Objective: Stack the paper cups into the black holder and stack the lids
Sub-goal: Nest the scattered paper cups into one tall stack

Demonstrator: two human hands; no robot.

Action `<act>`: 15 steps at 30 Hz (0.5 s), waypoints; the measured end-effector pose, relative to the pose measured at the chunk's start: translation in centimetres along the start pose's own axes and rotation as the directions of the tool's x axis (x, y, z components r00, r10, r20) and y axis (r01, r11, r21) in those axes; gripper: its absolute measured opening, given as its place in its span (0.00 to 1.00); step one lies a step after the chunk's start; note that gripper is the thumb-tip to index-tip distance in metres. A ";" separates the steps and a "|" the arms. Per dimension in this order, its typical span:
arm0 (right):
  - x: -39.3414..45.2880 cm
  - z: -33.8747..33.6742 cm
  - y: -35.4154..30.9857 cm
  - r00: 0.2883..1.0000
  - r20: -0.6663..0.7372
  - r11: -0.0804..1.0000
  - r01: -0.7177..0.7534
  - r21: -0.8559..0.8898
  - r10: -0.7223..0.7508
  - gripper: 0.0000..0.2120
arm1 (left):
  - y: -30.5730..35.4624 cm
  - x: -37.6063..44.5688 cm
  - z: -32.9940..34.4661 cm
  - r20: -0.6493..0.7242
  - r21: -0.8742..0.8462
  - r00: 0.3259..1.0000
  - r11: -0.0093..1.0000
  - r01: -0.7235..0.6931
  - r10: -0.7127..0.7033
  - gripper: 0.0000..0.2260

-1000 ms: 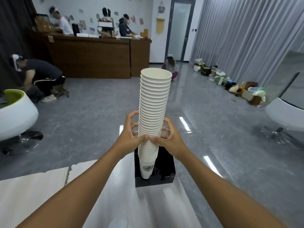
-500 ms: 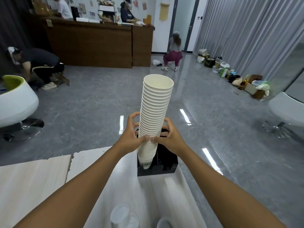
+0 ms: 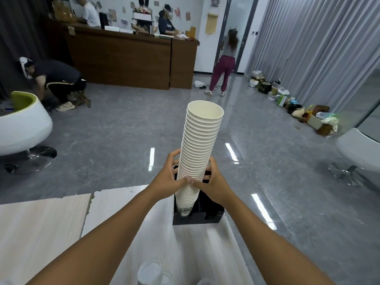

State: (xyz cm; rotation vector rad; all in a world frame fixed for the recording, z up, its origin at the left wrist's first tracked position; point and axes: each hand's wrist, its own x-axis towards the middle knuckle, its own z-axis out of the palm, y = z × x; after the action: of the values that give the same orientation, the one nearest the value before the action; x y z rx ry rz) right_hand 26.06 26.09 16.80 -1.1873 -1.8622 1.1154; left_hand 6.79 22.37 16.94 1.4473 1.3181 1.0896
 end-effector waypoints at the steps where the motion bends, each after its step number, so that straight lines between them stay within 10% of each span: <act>1: 0.0 0.2 -0.1 1.000 -0.007 1.000 0.000 0.000 0.000 0.44 | -0.1 -0.1 -0.2 0.009 0.003 1.000 1.000 0.006 -0.006 0.40; 15: -5.8 1.6 -1.2 0.968 -0.251 0.997 -0.006 -0.072 -0.013 0.40 | 0.6 -6.9 -3.3 -0.101 0.197 0.994 0.980 -0.013 0.033 0.41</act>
State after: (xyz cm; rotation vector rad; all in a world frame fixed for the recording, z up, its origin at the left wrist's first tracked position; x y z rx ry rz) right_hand 26.44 20.01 16.77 -1.3005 -1.7199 0.8572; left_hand 3.29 15.57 17.97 1.5699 1.5213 1.0875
